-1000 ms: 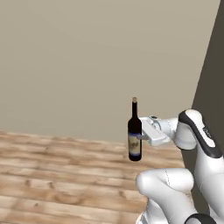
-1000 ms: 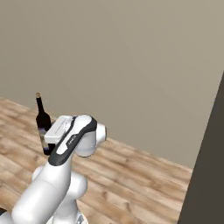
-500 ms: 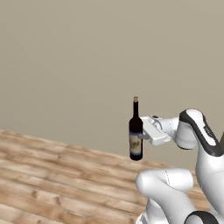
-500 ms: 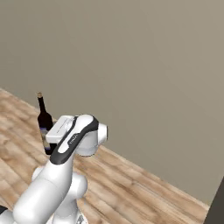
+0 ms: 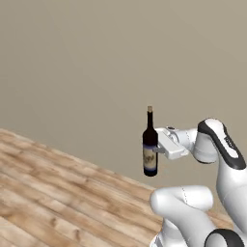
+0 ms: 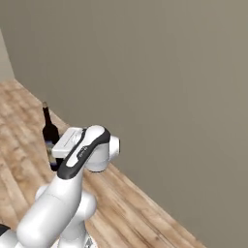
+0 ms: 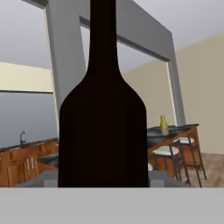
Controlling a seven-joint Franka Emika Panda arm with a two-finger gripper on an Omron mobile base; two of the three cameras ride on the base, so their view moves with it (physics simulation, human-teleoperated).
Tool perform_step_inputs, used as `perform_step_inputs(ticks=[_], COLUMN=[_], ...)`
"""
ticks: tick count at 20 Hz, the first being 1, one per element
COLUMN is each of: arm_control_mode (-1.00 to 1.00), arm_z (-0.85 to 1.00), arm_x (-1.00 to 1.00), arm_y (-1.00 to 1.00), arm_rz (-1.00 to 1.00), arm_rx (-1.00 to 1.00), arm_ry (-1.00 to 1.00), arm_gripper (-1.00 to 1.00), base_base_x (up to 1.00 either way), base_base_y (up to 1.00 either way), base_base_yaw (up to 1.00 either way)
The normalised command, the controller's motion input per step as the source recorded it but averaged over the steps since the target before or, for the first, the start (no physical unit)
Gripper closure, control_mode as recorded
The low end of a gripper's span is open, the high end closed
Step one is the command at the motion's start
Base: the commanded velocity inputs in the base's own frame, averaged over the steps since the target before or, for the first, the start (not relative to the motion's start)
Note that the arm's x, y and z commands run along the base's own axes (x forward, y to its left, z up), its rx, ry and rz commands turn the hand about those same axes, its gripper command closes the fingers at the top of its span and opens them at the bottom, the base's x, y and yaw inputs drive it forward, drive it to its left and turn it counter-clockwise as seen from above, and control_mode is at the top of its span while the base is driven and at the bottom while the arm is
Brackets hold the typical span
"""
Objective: There is a wine glass and glass cup on the dining counter. Place the wine bottle next to the wine glass and the juice bottle next to the glass cup.
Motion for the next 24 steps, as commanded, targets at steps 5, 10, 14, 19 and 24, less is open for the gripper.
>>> perform_step_inputs(ticks=[5, 10, 14, 19, 24], arm_control_mode=[1.00, 1.00, 1.00, 1.00, 1.00], arm_z=[0.00, 0.00, 0.00, 0.00, 0.00], arm_x=[0.00, 0.00, 0.00, 0.00, 0.00], arm_y=[0.00, 0.00, 0.00, 0.00, 0.00], arm_rz=[0.00, 0.00, 0.00, 0.00, 0.00], arm_rx=[0.00, 0.00, 0.00, 0.00, 0.00], arm_ry=[0.00, 0.00, 0.00, 0.00, 0.00], arm_gripper=[1.00, 1.00, 1.00, 1.00, 1.00], base_base_x=[0.85, 0.81, 0.79, 0.73, 0.68], base_base_y=[0.00, 0.00, 0.00, -0.03, -0.04], base_base_yaw=[0.39, 0.43, 0.46, 0.52, 0.57])
